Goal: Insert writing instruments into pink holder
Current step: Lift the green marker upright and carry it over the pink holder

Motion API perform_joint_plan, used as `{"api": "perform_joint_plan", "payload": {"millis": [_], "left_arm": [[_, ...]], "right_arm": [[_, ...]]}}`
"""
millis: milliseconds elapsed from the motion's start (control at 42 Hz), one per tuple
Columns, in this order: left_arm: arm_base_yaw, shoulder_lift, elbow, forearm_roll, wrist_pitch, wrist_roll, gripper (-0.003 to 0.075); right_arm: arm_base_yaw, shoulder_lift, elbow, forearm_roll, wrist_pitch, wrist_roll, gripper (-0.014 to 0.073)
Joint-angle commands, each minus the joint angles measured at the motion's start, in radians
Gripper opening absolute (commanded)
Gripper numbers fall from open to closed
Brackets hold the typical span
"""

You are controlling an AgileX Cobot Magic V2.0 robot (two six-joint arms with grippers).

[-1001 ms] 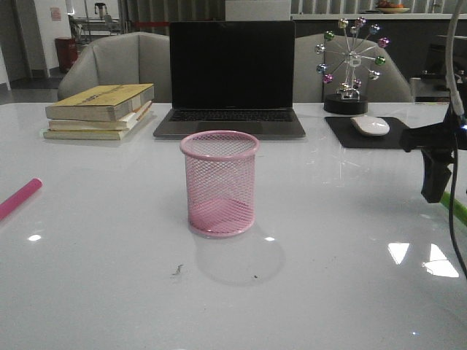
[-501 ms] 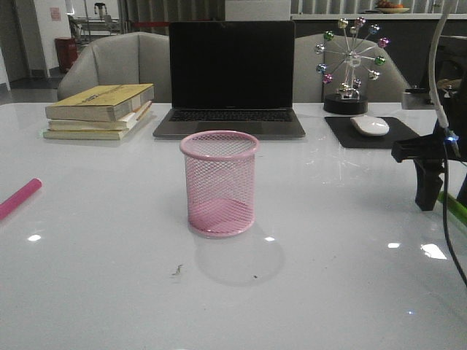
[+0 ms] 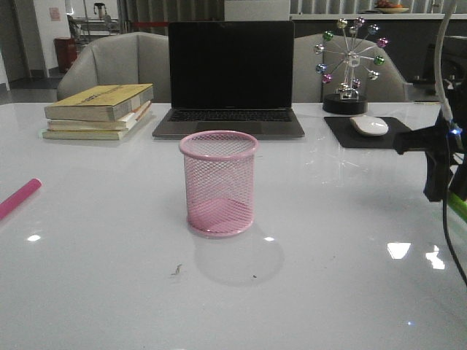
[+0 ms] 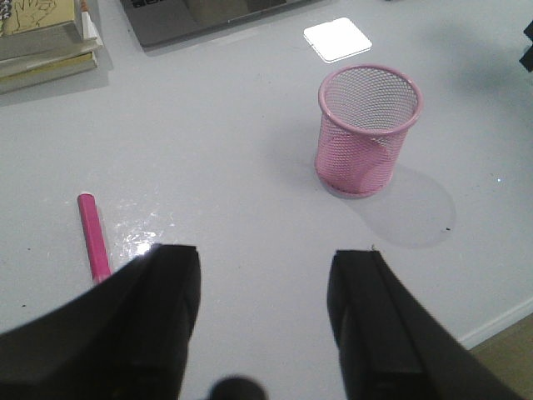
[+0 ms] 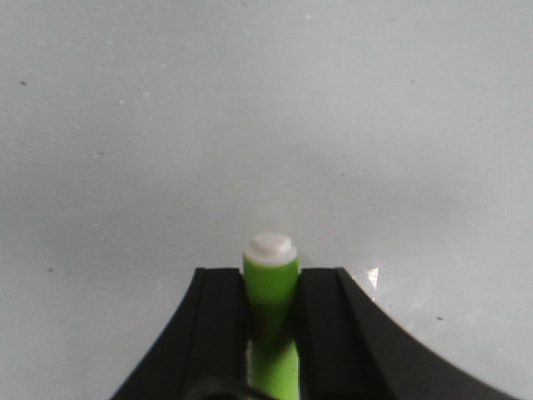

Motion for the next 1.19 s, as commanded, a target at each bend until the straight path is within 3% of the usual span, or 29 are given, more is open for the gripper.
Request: {"api": "perform_joint_plan", "payload": {"millis": [0, 286, 477, 691, 977, 1168], "left_arm": [[-0.011, 0.001, -0.028, -0.007, -0.074, 0.003, 0.0401], [-0.011, 0.001, -0.028, -0.007, -0.074, 0.003, 0.0401], [-0.011, 0.001, -0.028, -0.007, -0.074, 0.003, 0.0401], [-0.011, 0.001, -0.028, -0.007, -0.074, 0.003, 0.0401], [-0.011, 0.001, -0.028, -0.007, -0.074, 0.003, 0.0401], [-0.011, 0.001, -0.028, -0.007, -0.074, 0.003, 0.0401]], "right_arm": [[0.032, -0.168, 0.044, 0.001, -0.135, -0.01, 0.0113], [0.226, -0.535, 0.374, 0.001, -0.712, -0.01, 0.0113], [0.393, -0.634, 0.521, -0.014, -1.122, -0.01, 0.0113], [0.514, -0.567, 0.539, -0.086, -1.39, -0.01, 0.0113], [0.555, -0.353, 0.526, -0.102, -1.766, -0.01, 0.0113], [0.562, -0.222, 0.501, -0.118, -1.818, -0.01, 0.0113]]}}
